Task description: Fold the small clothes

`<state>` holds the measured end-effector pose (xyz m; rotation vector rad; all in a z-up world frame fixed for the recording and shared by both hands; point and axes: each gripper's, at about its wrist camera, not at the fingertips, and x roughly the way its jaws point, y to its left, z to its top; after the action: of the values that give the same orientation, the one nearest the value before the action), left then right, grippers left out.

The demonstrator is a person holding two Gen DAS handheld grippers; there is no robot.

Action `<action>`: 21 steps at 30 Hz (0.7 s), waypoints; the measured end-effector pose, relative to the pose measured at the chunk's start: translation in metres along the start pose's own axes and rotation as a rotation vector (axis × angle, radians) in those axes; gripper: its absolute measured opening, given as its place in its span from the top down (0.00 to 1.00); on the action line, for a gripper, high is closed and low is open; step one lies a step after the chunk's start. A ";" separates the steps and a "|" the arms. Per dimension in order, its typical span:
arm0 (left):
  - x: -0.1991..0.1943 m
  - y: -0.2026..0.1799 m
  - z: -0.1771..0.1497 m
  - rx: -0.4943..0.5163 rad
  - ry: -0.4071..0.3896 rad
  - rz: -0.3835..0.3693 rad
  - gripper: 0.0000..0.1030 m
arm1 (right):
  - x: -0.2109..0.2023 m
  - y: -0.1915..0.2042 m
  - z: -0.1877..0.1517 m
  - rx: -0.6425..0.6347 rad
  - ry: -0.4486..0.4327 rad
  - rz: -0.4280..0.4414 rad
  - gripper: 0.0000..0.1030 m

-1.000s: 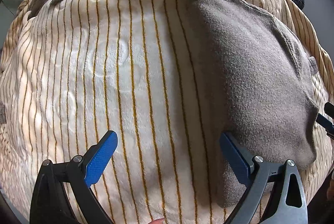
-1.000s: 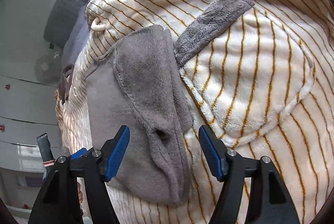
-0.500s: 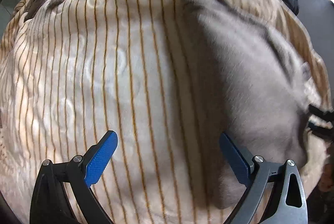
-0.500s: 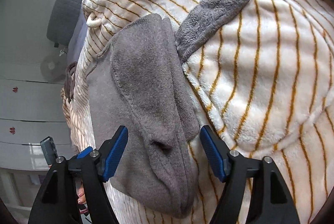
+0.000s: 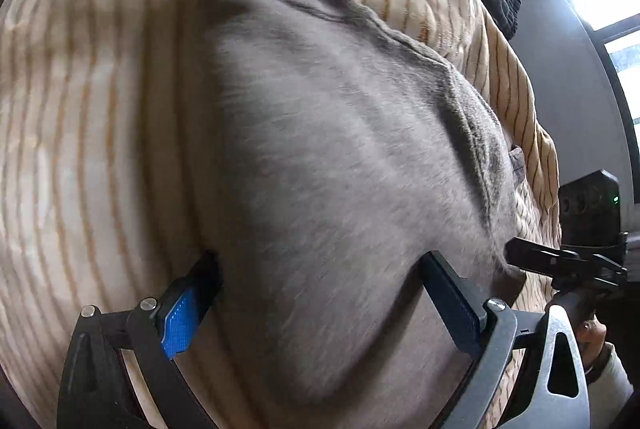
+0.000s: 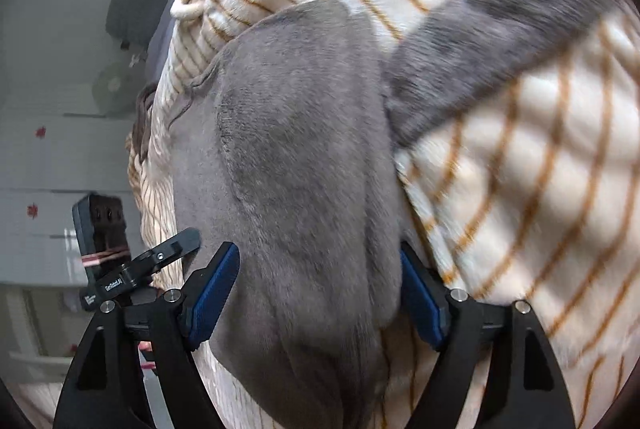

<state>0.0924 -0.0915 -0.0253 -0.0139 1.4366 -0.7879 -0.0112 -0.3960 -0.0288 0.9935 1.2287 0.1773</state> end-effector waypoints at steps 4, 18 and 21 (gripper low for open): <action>0.012 -0.012 0.007 0.009 -0.009 0.000 0.01 | 0.004 0.018 0.014 -0.059 -0.003 0.123 0.21; -0.017 -0.008 0.002 -0.015 -0.091 -0.030 0.49 | 0.033 0.024 0.017 0.012 0.067 0.208 0.69; -0.033 -0.008 0.000 -0.016 -0.097 -0.069 0.52 | 0.027 0.034 0.014 0.034 0.051 0.271 0.69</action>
<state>0.0911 -0.0815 0.0076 -0.1125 1.3563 -0.8215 0.0237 -0.3668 -0.0239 1.1902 1.1430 0.3970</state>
